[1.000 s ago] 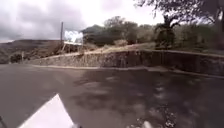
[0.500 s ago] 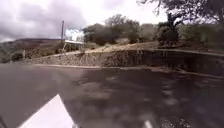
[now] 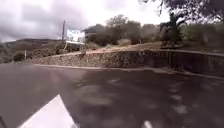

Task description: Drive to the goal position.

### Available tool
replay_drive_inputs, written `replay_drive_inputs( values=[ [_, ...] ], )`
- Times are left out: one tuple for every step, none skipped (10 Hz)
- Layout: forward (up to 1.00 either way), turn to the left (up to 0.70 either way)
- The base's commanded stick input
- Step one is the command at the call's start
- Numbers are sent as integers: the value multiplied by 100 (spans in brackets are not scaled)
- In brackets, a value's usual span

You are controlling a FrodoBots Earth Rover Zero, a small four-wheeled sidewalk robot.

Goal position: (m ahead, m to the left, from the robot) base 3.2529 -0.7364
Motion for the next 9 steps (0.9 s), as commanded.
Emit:
replay_drive_inputs(
  values=[
    [50, 50],
    [50, 38],
    [50, 19],
    [50, 1],
    [50, 0],
    [50, 0],
    [50, 0],
    [50, 0],
    [50, 0]
  ],
)
